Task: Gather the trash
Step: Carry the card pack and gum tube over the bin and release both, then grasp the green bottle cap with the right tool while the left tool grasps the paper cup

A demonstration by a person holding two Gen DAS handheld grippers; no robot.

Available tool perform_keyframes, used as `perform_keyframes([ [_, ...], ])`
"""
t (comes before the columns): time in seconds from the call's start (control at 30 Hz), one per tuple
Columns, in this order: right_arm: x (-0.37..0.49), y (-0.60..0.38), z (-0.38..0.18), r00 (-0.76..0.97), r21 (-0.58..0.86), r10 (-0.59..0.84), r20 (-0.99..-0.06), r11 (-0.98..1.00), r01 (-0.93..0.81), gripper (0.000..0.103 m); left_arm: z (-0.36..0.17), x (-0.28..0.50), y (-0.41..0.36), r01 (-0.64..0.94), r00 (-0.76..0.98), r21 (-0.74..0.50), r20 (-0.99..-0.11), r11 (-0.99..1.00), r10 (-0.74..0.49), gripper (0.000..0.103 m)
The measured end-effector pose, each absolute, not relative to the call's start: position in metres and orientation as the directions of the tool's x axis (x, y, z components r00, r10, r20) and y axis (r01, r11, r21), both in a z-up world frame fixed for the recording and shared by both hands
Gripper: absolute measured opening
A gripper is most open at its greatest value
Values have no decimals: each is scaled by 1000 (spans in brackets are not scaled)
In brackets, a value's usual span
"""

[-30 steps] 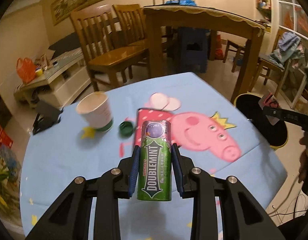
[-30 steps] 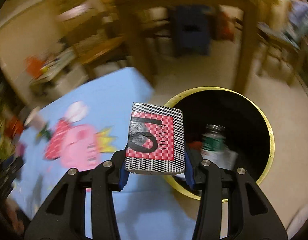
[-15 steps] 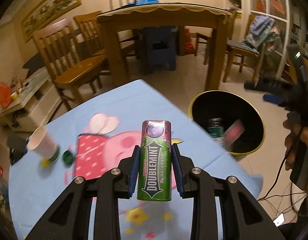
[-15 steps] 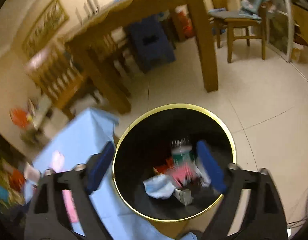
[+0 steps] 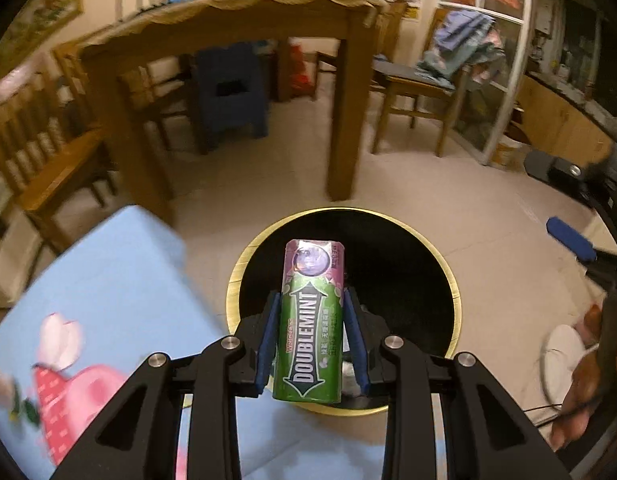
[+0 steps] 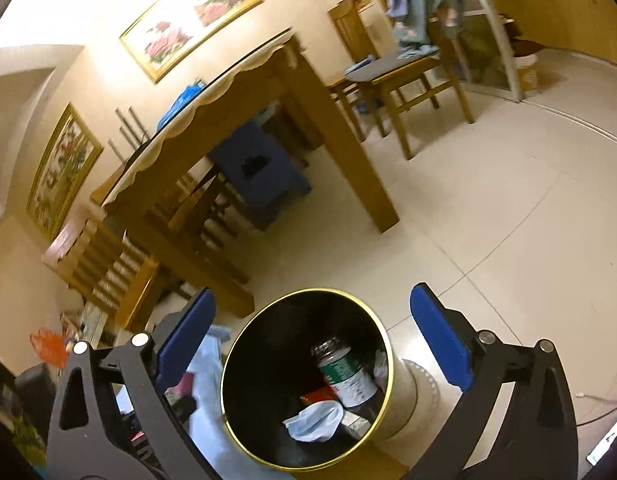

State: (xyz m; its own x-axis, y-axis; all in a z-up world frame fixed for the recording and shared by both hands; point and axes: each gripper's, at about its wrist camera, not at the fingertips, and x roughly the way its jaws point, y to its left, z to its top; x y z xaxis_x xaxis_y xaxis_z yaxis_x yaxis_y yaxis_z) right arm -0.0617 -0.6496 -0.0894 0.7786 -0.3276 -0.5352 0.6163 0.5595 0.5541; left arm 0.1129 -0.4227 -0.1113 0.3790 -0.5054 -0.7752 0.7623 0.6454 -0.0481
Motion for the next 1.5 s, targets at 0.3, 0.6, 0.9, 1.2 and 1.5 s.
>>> perform_keyframes([
  [0.3, -55, -643, -88, 764, 507, -323, -558, 596, 623, 96, -118, 111, -410, 751, 364, -83, -776, 655, -516, 52],
  [0.6, 5, -570, -78, 735, 261, -328, -594, 785, 562, 97, -93, 91, -306, 683, 492, -29, -720, 729, -490, 85],
  [0.9, 75, -417, -97, 707, -84, -263, -657, 957, 278, 97, -78, 116, -122, 322, 756, 116, -629, 940, -181, 97],
  [1.2, 99, -275, -110, 718, -74, 103, -688, 975, -211, 80, -95, 149, 9, 67, 782, 155, -622, 986, 45, 97],
  [1.5, 172, -193, -135, 571, 53, 244, -784, 942, -330, 66, -99, 157, 32, 128, 736, 16, -672, 992, -84, 97],
])
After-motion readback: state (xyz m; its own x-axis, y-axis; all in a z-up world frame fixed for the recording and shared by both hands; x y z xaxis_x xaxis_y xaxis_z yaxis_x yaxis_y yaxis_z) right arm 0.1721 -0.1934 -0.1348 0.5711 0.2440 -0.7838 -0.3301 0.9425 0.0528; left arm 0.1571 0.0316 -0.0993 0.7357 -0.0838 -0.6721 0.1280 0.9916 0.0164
